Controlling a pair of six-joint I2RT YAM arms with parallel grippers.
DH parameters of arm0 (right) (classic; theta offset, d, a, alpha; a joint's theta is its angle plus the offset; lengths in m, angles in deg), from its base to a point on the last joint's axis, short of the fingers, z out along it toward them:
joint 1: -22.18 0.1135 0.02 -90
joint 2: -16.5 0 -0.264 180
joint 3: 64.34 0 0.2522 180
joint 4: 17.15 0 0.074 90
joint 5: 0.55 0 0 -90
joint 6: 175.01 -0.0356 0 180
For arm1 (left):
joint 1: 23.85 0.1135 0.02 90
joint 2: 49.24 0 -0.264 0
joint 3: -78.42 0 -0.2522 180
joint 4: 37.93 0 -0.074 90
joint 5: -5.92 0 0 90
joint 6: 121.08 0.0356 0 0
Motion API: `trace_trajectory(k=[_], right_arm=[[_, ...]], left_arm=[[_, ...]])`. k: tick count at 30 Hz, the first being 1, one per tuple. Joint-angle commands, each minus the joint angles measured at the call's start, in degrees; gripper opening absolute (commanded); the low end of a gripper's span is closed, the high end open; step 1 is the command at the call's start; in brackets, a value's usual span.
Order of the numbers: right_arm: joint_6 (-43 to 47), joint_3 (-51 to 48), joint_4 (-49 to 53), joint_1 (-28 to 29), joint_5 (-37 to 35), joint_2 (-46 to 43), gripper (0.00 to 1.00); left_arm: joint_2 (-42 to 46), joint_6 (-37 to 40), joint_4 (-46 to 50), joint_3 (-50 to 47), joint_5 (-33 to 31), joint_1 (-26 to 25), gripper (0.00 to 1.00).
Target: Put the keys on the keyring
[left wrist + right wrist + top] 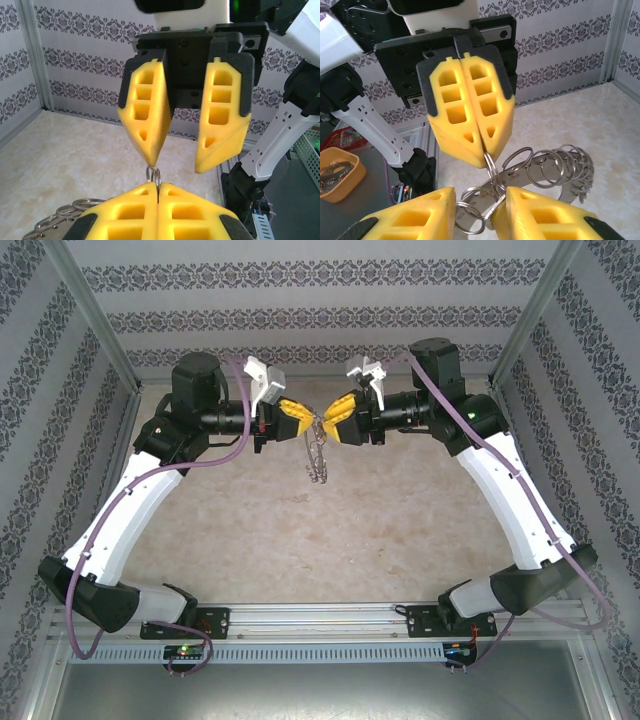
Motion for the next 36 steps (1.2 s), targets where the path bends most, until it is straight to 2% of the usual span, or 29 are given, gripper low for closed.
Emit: trace_trajectory(k=[1, 12, 14, 19, 32, 36], right_arm=[[-1.28, -0.22, -1.61, -0.19, 0.91, 0.67, 0.33], [-2.41, -0.53, -3.76, -0.14, 1.09, 1.37, 0.33], [-2.33, -0.43, -3.84, -0.14, 1.24, 1.51, 0.31], [-1.95, -0.42, -3.88, -0.16, 1.78, 1.65, 0.17], [-2.24, 0.0, -3.68, 0.23, 4.71, 2.55, 0.15], [-0.86, 0.52, -1.86, 0.52, 4.73, 3.27, 0.1]], left_arm=[[2.17, -1.14, -4.59, -0.31, 2.37, 0.89, 0.0], [2.68, -2.04, -5.6, -0.77, 3.16, 1.49, 0.0], [2.53, -2.17, -5.82, -0.75, 3.31, 1.49, 0.0], [2.41, -2.56, -6.38, -0.81, 3.29, 1.54, 0.0], [1.75, -2.83, -7.01, -1.08, 3.35, 1.55, 0.0], [1.67, -2.83, -7.07, -1.1, 3.18, 1.62, 0.0]])
